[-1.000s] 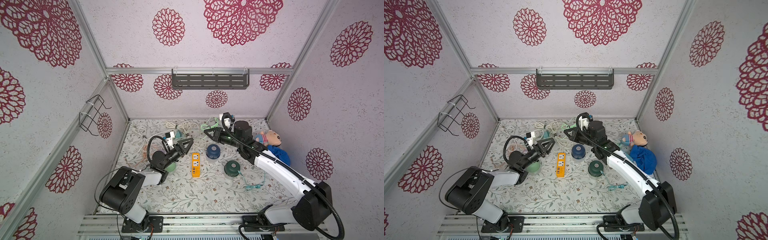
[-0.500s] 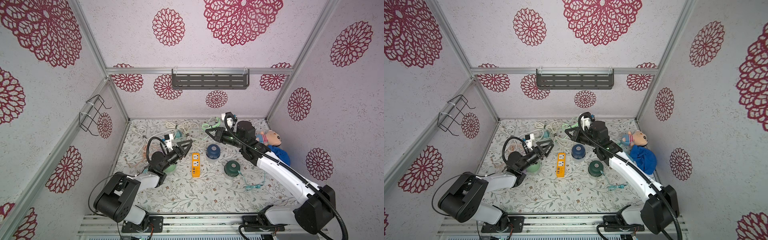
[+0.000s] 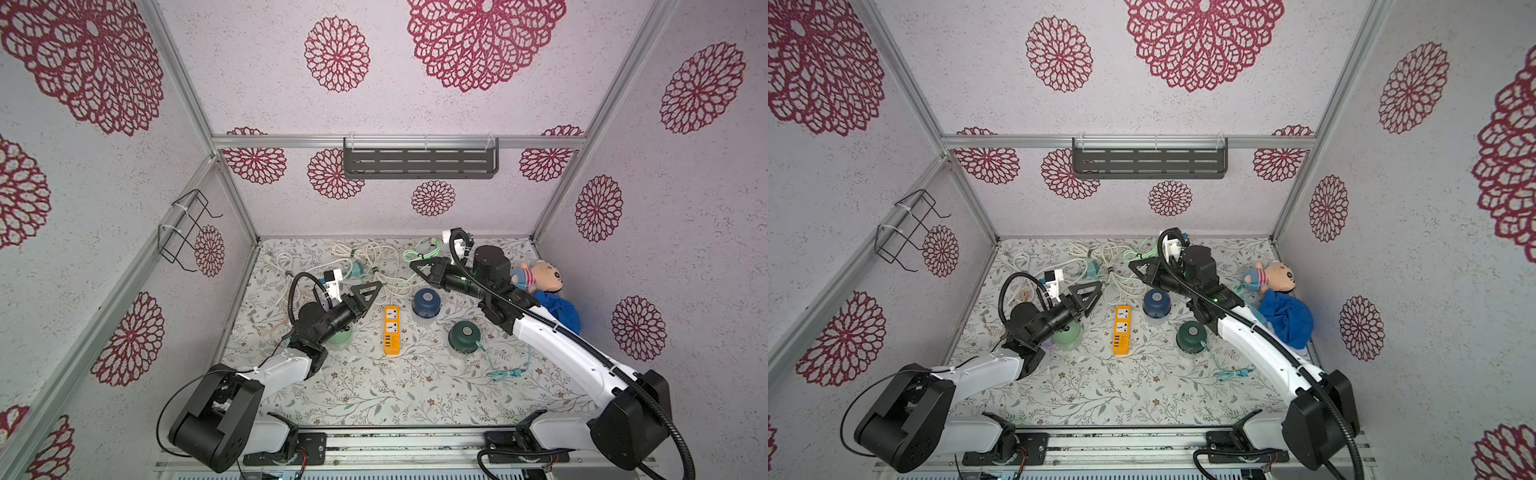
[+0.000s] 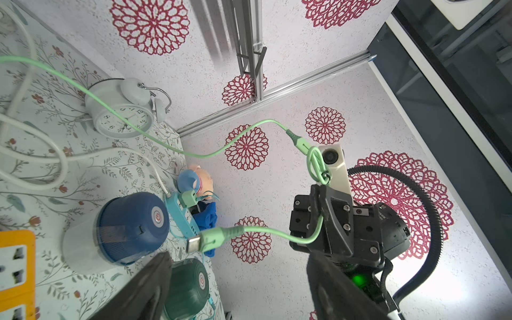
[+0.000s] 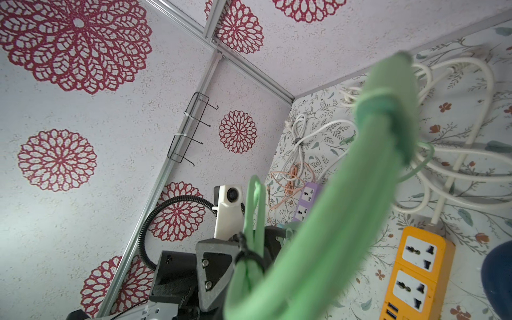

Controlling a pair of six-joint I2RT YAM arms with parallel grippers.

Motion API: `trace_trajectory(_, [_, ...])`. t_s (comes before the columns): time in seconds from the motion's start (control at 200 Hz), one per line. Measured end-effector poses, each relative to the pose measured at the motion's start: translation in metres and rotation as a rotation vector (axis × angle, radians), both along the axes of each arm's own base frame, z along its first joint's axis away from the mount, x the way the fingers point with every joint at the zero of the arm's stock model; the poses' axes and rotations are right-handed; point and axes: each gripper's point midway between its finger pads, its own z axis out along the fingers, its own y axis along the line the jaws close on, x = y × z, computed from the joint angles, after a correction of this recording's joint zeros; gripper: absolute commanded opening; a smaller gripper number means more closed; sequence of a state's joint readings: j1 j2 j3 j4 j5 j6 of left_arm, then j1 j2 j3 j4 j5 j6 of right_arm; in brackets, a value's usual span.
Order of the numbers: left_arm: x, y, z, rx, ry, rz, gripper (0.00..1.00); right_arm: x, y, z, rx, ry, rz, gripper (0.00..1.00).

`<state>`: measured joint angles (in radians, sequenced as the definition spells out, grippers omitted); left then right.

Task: Charge the cordless meat grinders
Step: Pick up the charging cable from the center of the board.

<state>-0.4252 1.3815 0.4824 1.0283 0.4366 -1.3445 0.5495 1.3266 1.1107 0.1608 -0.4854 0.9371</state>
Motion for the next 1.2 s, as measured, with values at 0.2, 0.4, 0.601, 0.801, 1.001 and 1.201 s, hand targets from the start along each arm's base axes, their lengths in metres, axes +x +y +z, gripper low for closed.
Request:
trace_trajectory(0.2, [0.004,-0.003,-0.006,-0.02,0.023,-0.012,0.66,-0.002,0.001,0.001,0.019,0.006,0.007,0.0])
trace_trajectory(0.4, [0.002,-0.004,-0.001,-0.037,0.008,-0.024,0.55,-0.006,-0.002,0.004,0.029,0.0,0.008,0.0])
trace_trajectory(0.601, [0.001,-0.004,0.001,-0.045,0.002,-0.028,0.47,-0.007,-0.002,0.003,0.028,0.001,0.009,0.0])
trace_trajectory(0.801, [0.001,-0.004,0.003,-0.05,0.001,-0.029,0.37,-0.009,-0.003,-0.004,0.023,0.009,0.009,0.0])
trace_trajectory(1.001, [0.001,-0.004,0.005,-0.057,-0.003,-0.033,0.28,-0.012,-0.005,-0.003,0.025,0.006,0.009,0.0])
trace_trajectory(1.201, [0.001,-0.004,0.005,-0.059,-0.001,-0.035,0.22,-0.017,-0.009,-0.004,0.012,0.009,0.005,0.0])
